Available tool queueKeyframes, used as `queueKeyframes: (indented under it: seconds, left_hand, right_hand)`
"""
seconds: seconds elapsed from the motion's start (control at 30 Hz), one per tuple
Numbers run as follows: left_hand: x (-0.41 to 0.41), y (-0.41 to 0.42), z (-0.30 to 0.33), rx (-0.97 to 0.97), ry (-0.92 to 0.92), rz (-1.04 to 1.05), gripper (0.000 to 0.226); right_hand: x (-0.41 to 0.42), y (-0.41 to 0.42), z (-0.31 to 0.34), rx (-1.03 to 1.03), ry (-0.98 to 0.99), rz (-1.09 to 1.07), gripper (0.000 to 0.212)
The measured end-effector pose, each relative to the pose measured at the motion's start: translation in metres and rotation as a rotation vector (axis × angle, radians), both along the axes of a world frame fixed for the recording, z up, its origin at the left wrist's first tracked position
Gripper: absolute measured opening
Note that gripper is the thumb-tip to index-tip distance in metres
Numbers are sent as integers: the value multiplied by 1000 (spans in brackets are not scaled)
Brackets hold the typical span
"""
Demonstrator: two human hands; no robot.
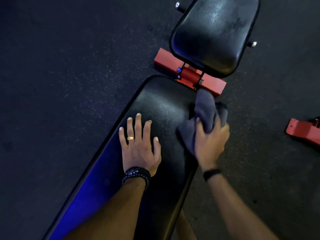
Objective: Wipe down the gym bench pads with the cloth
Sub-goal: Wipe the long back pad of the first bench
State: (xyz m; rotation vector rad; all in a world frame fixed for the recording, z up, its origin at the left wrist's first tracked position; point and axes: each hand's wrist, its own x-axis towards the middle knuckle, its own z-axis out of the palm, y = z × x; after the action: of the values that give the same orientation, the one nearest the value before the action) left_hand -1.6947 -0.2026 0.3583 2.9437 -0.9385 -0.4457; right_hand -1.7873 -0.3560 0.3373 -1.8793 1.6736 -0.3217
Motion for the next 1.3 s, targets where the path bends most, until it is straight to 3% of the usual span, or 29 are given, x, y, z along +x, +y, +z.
queueKeyframes:
  seconds: [0.1, 0.3, 0.4, 0.6, 0.8, 0.9, 1.3]
  left_hand:
    - [-3, -1, -2, -20, -17, -2, 55]
    - [0, 0, 0, -23, -14, 4, 56]
    - [-3, -2, 1, -28, -15, -8, 56]
    - [-3, 0, 0, -24, -44, -2, 55]
    - [-3, 0, -2, -4, -33, -1, 54]
    - [-3, 1, -3, -8, -46, -5, 54]
    - [-4, 0, -1, -35, -23, 6, 55]
  right_hand:
    - [-10, 26, 5, -46, 21, -13, 61]
    - [38, -98, -40, 115, -3, -20, 51]
    - [22, -74, -28, 103, -24, -35, 56]
    - [-41, 62, 21, 97, -132, 6, 61]
    - [23, -49, -16, 118, 3, -125, 50]
    - [38, -87, -23, 212, -47, -136, 48]
    - [13, -46, -20, 118, -59, -183, 52]
